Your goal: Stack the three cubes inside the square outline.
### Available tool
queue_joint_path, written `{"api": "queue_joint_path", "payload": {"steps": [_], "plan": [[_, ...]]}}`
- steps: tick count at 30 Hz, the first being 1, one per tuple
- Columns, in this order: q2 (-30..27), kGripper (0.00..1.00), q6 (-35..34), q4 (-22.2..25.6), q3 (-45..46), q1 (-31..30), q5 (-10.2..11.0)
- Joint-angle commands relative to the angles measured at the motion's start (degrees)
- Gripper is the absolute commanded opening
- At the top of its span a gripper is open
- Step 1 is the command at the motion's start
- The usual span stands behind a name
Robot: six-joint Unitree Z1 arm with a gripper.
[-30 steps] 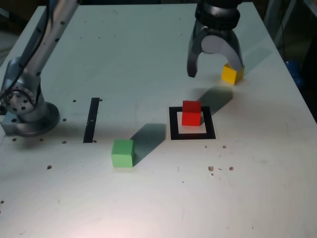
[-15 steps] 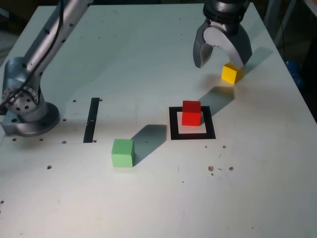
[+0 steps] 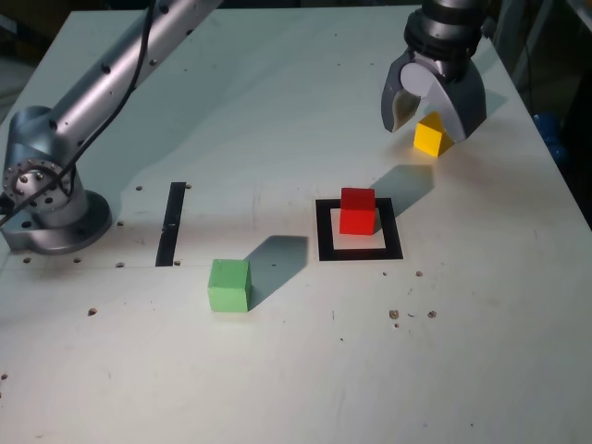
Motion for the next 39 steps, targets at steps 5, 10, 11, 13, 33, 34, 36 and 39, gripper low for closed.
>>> {"api": "queue_joint_path", "payload": {"steps": [5, 10, 11, 13, 33, 34, 36, 39], "plan": [[1.8, 0.49, -1.4, 0.8, -2.0, -1.7, 2.7], [2.7, 0.38, -1.8, 0.9, -2.3, -2.2, 2.9], [2.8, 0.37, -2.0, 1.0, -2.3, -2.3, 3.0], [3.0, 0.36, -2.2, 1.1, -2.4, -2.5, 3.1], [1.0, 0.35, -5.3, 3.1, -1.8, -4.2, 4.7], [0.3, 0.35, -6.1, 3.3, -1.2, -4.4, 4.8], [-1.4, 0.35, -8.3, 3.6, 0.5, -4.8, 4.7], [-4.7, 0.35, -13.0, 3.7, 4.2, -5.5, 3.7]]}}
